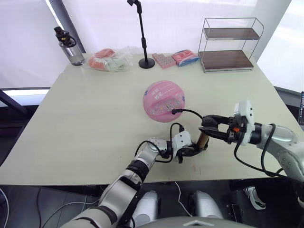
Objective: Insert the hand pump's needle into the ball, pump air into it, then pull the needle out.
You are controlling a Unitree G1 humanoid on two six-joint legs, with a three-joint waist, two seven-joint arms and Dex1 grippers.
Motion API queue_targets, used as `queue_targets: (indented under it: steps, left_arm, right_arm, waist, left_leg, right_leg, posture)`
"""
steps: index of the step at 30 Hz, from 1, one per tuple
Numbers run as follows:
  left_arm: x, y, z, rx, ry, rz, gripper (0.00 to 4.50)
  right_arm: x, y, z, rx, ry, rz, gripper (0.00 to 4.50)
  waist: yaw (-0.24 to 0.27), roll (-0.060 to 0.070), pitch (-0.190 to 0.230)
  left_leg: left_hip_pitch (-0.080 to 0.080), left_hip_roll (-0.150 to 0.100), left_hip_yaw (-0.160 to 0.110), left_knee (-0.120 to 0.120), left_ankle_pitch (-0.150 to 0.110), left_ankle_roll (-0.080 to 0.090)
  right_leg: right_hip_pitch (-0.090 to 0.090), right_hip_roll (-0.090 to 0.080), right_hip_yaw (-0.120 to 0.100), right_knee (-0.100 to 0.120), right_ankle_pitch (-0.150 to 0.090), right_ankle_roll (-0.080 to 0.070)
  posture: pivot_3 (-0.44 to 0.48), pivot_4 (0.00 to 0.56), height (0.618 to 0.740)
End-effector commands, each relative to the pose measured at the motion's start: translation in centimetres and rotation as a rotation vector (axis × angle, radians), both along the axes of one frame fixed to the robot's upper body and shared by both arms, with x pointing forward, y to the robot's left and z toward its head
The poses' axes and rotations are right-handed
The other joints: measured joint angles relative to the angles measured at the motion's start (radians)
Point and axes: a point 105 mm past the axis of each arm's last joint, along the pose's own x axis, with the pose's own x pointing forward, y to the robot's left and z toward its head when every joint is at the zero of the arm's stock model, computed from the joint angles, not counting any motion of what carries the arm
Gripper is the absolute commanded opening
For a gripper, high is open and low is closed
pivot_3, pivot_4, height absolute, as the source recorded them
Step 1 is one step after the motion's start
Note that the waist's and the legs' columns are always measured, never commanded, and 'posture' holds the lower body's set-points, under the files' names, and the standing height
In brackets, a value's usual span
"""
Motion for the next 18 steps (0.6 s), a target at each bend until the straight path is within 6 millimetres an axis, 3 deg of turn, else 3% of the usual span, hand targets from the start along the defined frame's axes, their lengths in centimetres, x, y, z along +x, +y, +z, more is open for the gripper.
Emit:
queue_targets:
  steps: [1,11,18]
  left_arm:
    - [-2.5,3.0,-5.5,0.174,0.191,0.038,1.09]
    - [-2.6,3.1,-5.5,0.170,0.191,0.038,1.09]
    - [-2.6,3.1,-5.4,0.166,0.191,0.038,1.09]
  right_arm:
    - [0.4,-1.2,-1.7,-0.061,0.055,-0.056,1.88]
    - [0.1,-1.5,8.9,0.082,-0.125,0.011,1.88]
    - [-0.8,-2.6,14.4,0.113,-0.177,0.026,1.88]
  waist:
    - [0.000,0.000,0.000]
    - [0.003,0.004,0.010]
    - [0.003,0.003,0.015]
  left_leg:
    - [0.000,0.000,0.000,0.000,0.000,0.000]
    - [-0.003,-0.001,-0.001,0.000,0.000,0.000]
    - [-0.004,-0.002,-0.001,0.001,0.000,0.000]
  right_leg:
    - [0.000,0.000,0.000,0.000,0.000,0.000]
    - [-0.002,0.000,-0.001,0.000,0.000,0.001]
    - [-0.002,-0.001,-0.001,0.000,0.000,0.001]
  posture:
    - [0.000,0.150,0.731]
    - [0.000,0.150,0.731]
    - [0.000,0.150,0.731]
